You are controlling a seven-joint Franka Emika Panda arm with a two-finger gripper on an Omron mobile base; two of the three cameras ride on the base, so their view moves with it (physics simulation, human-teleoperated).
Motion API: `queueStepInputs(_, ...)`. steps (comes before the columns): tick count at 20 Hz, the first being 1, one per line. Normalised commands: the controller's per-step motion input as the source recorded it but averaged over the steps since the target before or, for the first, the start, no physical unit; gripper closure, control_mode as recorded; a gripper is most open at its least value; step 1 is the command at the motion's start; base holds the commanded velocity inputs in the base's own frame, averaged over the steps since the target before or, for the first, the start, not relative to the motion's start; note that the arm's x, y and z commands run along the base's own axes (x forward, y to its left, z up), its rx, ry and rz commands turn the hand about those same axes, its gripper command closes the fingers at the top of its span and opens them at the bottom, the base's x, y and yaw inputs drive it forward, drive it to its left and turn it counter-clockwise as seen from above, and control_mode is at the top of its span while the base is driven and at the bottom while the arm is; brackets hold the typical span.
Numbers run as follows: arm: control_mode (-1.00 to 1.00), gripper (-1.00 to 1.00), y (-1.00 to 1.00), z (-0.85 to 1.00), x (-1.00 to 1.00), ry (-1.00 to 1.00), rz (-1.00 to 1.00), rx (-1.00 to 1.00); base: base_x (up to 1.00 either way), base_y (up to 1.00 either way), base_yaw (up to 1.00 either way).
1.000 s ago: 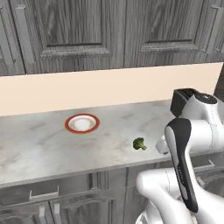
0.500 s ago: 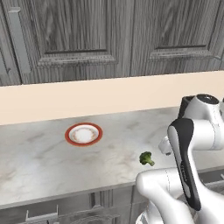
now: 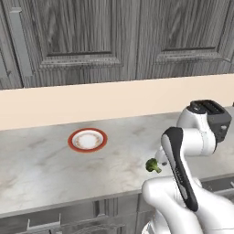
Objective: Place the lime and broccoli inside the fridge drawer. Close the drawer after placing the vegetables.
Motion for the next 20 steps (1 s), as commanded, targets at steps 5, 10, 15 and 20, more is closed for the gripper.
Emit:
queueStepInputs(5,-1.00,-1.00,0.08,-0.44,0.49,0.05,0.00,0.00,0.00,0.00,0.00)
queueStepInputs(10,-1.00,-1.00,0.09,-0.59,0.19,0.05,0.00,0.00,0.00,0.00,0.00)
queueStepInputs(15,-1.00,-1.00,0.05,-0.56,0.20,0.03,0.00,0.00,0.00,0.00,0.00)
queueStepInputs(20,-1.00,-1.00,0.00,-0.44,0.22,0.00,0.00,0.00,0.00,0.00,0.00)
